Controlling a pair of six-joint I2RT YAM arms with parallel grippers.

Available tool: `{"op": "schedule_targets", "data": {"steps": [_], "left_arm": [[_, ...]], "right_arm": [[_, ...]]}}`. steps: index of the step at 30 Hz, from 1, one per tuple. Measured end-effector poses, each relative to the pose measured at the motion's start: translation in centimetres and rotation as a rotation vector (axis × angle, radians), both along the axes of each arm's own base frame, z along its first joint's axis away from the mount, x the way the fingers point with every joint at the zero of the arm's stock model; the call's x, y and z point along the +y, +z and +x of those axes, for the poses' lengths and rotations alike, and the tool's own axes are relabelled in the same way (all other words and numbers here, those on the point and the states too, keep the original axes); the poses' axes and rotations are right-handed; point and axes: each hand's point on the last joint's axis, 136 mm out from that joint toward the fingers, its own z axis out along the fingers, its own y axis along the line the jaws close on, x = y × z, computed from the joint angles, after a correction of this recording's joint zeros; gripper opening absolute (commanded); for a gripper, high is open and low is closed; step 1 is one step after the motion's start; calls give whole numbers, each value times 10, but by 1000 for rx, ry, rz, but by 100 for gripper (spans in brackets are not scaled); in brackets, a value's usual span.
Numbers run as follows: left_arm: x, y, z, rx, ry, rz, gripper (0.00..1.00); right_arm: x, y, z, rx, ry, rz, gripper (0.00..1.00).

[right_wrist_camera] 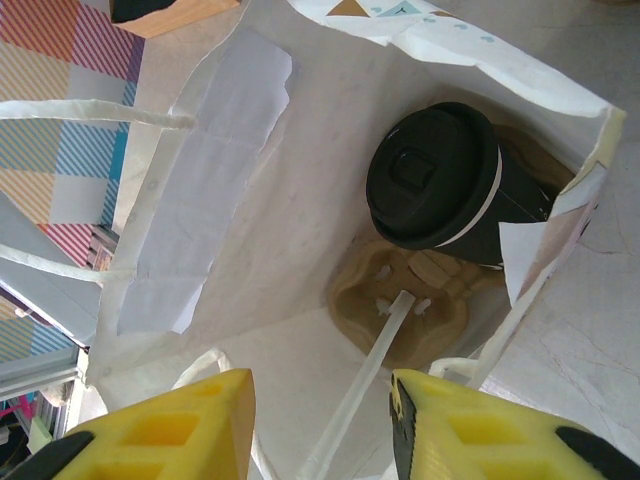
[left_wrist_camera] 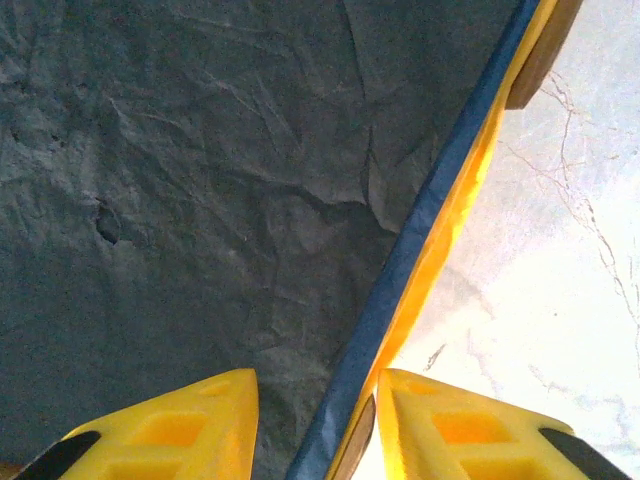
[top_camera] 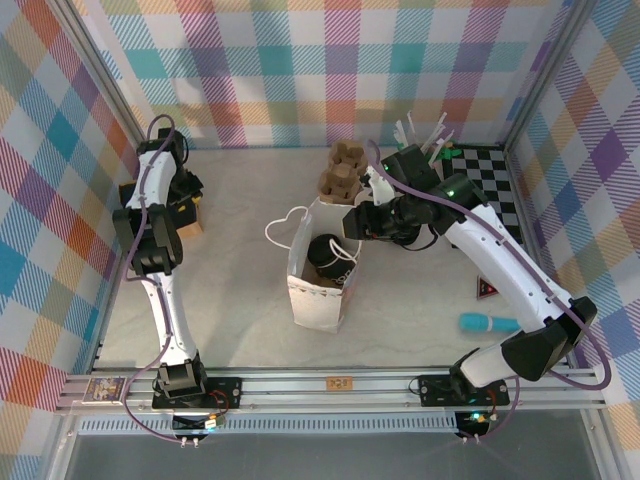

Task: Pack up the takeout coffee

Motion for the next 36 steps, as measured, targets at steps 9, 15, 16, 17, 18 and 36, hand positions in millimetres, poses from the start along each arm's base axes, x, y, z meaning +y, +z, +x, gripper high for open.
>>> {"op": "schedule_targets", "data": {"steps": [9, 15, 16, 17, 18, 36], "left_arm": [[2, 2, 3, -9, 2, 13, 35], [4, -2, 3, 1, 2, 18, 33], [4, -3, 2, 5, 2, 18, 33], [4, -4, 2, 7, 1, 18, 33], [4, -6, 2, 10, 0, 18, 33], [4, -12, 0, 29, -6, 21, 30]], "right_arm": [[2, -2, 3, 7, -6, 0, 41], [2, -4, 4, 11, -11, -4, 41], [3, -3, 5, 9, -13, -3, 41], [2, -2, 6, 6, -16, -3, 41], [2, -1, 6, 4, -17, -2, 41], [2, 1, 8, -1, -29, -3, 41]]}}
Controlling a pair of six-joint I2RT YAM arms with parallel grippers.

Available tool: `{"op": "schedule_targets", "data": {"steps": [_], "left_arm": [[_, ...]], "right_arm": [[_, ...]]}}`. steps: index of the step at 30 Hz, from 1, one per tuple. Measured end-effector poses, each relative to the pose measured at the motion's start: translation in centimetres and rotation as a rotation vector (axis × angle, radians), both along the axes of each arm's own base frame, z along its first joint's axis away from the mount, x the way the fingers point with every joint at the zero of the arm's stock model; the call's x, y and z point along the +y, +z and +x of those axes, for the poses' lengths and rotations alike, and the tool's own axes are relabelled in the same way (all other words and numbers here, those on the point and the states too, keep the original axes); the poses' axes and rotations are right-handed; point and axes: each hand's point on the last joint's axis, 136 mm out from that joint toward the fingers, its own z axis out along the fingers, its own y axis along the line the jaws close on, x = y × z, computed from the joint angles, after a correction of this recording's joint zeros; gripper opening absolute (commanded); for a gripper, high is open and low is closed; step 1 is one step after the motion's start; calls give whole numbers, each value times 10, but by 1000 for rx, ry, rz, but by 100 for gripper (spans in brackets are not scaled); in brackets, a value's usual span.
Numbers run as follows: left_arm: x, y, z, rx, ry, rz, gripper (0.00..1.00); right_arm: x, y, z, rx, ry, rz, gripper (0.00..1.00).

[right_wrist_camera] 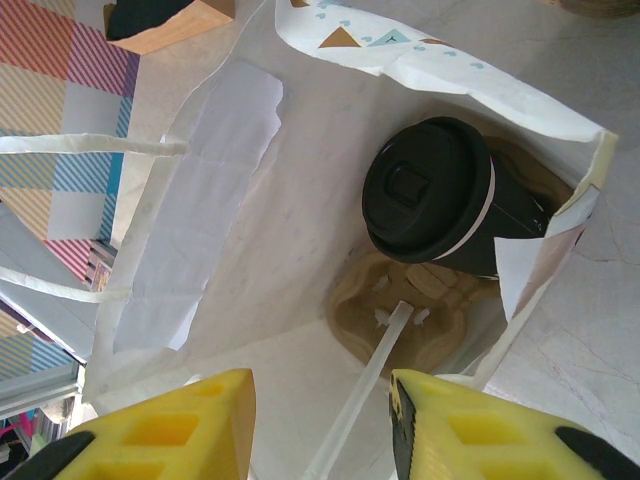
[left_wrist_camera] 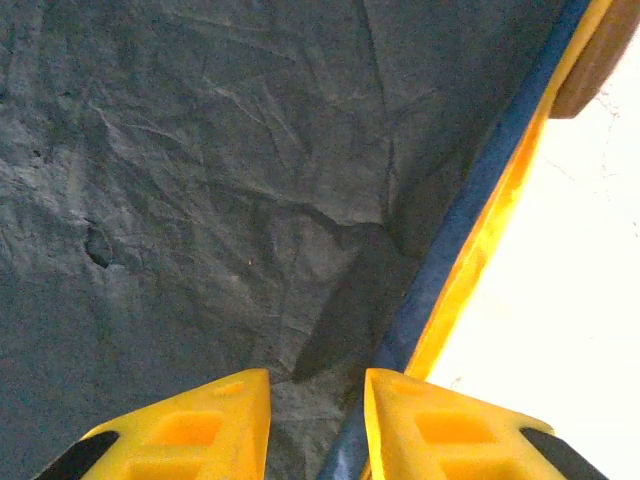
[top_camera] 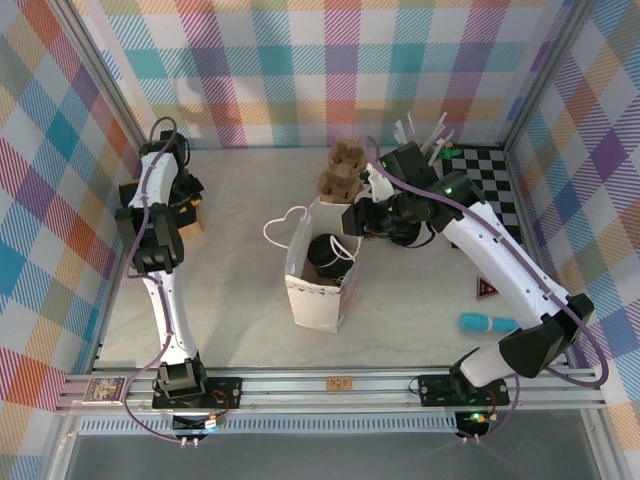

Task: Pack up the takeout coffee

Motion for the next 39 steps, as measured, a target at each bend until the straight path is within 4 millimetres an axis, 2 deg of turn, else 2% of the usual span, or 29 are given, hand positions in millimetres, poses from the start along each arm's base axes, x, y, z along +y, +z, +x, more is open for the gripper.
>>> {"op": "schedule_targets", "data": {"steps": [5, 14, 22, 26, 35, 39], "left_arm": [[1, -2, -2, 10, -9, 11, 28], [2, -6, -4, 22, -13, 12, 18], [3, -6, -5, 24, -12, 19, 15], [4, -5, -5, 25, -13, 24, 5], [5, -4, -5, 26, -12, 36, 4], [6, 3, -2, 12, -11, 41, 4]], "right_arm": [[0, 0, 0, 1, -2, 1, 41], [0, 5, 2, -15, -7, 5, 40], [1, 5, 3, -16, -9, 8, 40], [1, 5, 3, -16, -10, 9, 40], [1, 6, 3, -16, -12, 11, 40], [1, 6, 4, -17, -12, 12, 40]]}}
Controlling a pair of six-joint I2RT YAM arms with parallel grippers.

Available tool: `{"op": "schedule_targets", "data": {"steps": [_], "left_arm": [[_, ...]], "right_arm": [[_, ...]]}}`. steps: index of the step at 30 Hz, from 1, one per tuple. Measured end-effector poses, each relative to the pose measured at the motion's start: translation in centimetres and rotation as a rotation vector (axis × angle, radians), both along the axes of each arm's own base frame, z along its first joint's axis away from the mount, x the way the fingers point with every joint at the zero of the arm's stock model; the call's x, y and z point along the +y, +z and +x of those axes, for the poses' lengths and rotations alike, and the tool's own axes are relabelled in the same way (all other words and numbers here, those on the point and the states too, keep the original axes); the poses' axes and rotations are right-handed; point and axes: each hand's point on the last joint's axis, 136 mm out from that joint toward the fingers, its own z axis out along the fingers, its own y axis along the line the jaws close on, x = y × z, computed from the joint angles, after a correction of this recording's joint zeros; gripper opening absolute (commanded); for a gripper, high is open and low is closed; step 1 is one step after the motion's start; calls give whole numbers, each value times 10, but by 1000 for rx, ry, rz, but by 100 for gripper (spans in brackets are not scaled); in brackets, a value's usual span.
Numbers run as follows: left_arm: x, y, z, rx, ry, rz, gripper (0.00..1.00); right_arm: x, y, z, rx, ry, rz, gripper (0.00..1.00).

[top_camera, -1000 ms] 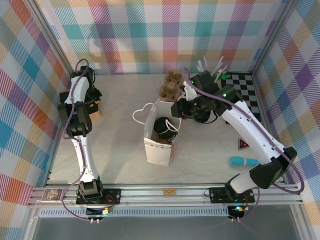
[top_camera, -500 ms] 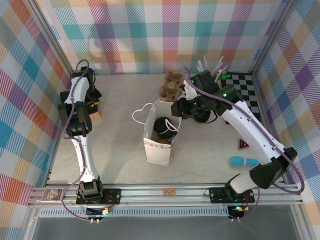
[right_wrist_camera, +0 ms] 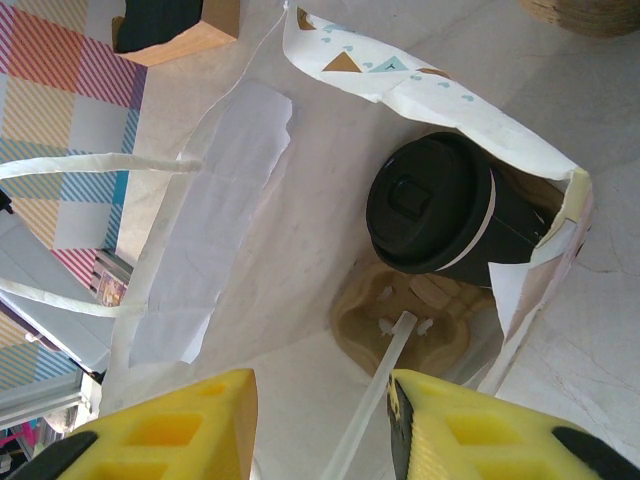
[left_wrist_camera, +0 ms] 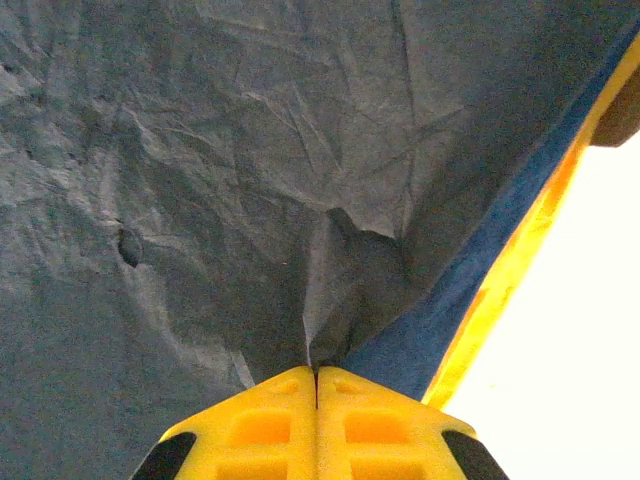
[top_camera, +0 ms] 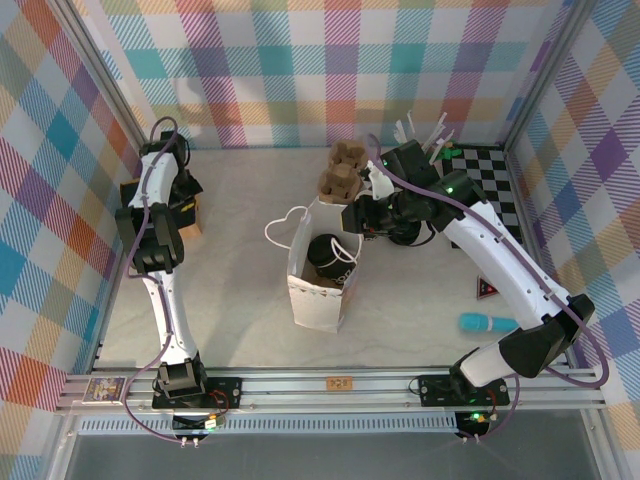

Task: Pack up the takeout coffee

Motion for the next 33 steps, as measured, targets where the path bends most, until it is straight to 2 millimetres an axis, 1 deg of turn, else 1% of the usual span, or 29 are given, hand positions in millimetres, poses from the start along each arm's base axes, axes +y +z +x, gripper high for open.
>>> {"op": "schedule_targets", "data": {"steps": [2, 5, 8, 12, 17, 23, 28, 31, 33], "left_arm": [[0, 6, 1, -12, 0, 2, 4], [1, 22, 4, -45, 0, 8, 4], [1, 46, 6, -96, 1, 16, 3], [1, 87, 11, -190, 4, 29, 2], [-1, 141, 11, -311, 2, 34, 0], [-13, 202, 4, -458, -9, -5, 0], [-30, 252, -11, -572, -38, -68, 0], [-42, 281, -20, -645, -71, -108, 0], [-52, 301, -29, -692, -97, -144, 0]], "right_arm": [[0, 0, 0, -2, 0, 1, 40], [0, 1, 1, -4, 0, 2, 40], [1, 5, 1, -14, 0, 9, 40], [2, 15, 3, -37, 1, 23, 40], [2, 24, 5, -65, 2, 32, 40], [-1, 25, 8, -83, -10, 16, 40], [-13, 28, 14, -131, -62, -22, 42], [-25, 37, 18, -172, -108, -39, 42], [-37, 45, 21, -204, -151, -47, 41]]}}
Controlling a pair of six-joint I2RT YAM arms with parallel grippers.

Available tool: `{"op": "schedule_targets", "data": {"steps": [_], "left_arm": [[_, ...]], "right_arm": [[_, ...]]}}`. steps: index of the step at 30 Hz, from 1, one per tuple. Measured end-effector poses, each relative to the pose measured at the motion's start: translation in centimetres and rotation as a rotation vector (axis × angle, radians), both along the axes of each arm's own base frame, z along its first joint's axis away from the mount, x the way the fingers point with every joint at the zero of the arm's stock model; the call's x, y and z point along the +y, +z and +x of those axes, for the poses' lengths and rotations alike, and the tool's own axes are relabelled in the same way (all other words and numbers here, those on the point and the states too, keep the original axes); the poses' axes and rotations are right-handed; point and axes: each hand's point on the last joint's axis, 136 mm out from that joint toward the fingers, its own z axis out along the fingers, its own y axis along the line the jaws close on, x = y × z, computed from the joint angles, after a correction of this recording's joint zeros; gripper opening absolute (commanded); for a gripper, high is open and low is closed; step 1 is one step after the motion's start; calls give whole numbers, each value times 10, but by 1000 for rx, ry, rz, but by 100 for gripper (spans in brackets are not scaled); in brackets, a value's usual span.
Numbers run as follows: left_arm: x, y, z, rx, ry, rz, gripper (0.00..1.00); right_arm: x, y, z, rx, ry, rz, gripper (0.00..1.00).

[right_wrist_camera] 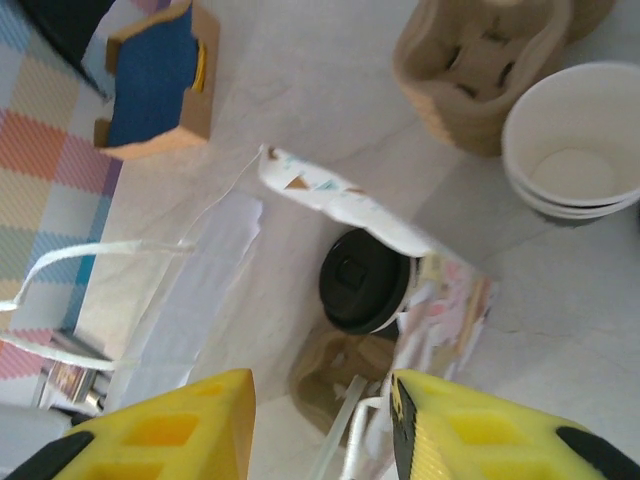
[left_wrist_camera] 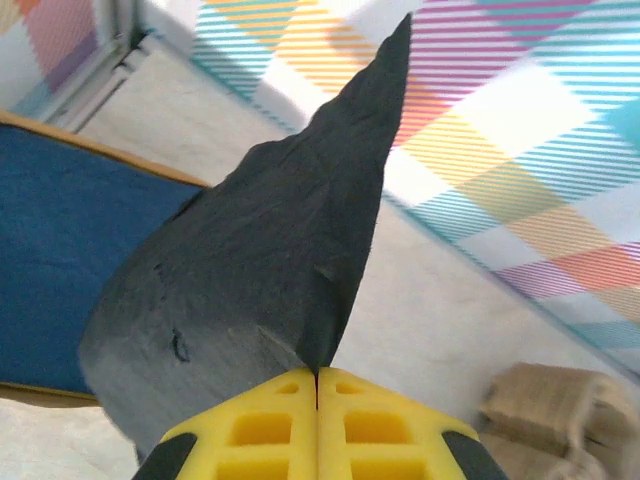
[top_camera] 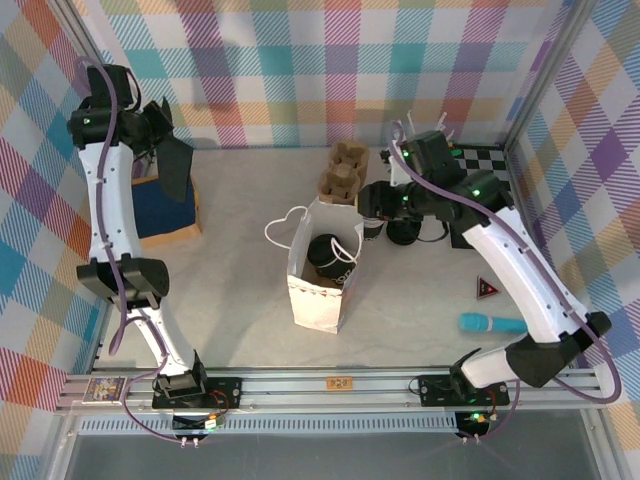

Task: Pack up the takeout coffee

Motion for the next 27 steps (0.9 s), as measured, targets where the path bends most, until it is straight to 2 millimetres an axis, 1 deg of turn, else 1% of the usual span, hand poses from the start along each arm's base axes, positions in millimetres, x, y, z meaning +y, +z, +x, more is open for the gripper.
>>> {"op": "schedule_targets", "data": {"steps": [4, 9, 13, 15, 18, 23, 26, 27], "left_arm": [[-28, 38, -18, -93, -79, -48, 0], [-89, 95, -45, -264, -239, -133, 0], [-128, 139, -73, -394, -348, -214, 0], [-142, 160, -85, -452, -393, -258, 0], [-159, 186, -96, -522, -464, -338, 0], [-184, 223, -109, -605, -582, -498, 0], [-206, 244, -124, -642, -681, -592, 0], [-217, 250, -132, -646, -727, -626, 0]], "right_arm": [[-22, 10, 4, -36, -77, -8, 41], [-41, 16, 1, -60, -141, -6, 40], [-49, 18, -4, -70, -158, -4, 40], [-53, 17, -7, -72, -165, -4, 40], [-57, 16, -13, -76, -168, -4, 40], [-66, 19, -22, -96, -184, -2, 40], [-73, 22, -28, -111, -198, 4, 39], [-74, 23, -30, -117, -200, 7, 39]]}}
